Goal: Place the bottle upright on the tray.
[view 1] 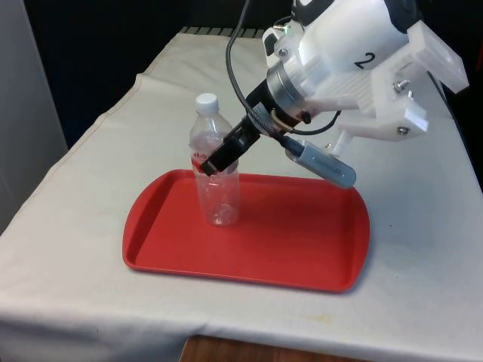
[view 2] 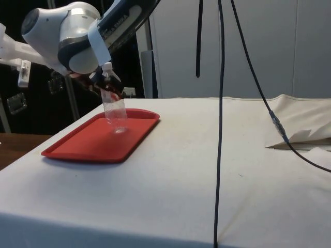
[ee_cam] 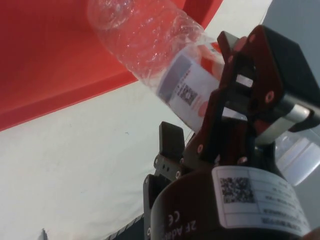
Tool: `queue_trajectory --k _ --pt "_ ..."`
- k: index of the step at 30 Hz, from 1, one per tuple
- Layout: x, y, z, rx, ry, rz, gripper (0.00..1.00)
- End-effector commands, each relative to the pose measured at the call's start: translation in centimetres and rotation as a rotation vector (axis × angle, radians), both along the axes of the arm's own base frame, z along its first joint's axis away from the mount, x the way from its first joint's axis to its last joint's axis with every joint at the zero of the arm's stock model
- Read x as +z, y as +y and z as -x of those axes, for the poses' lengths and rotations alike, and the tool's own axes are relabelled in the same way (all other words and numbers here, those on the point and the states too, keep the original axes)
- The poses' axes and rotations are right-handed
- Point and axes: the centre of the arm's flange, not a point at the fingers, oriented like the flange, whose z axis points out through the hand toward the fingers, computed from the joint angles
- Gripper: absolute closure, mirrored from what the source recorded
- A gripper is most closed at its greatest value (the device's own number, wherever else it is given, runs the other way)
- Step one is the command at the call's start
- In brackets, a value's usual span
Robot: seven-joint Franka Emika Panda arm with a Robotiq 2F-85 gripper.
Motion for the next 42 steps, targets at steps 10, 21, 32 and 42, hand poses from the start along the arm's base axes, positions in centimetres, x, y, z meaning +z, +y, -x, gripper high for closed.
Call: queue_trajectory --k 10,21,32,42 --pt "1.0 0.3 -0.3 -0.015 -0.023 -0.045 0.00" --pt "1.7 0.3 -0.4 -0.030 -0.039 -0.087 0.00" --pt "2.4 0.4 -0.5 -0.048 -0.055 -0.137 0.00" --pt "3.0 0.5 -0.7 -0.067 -0.066 -0.185 0.00"
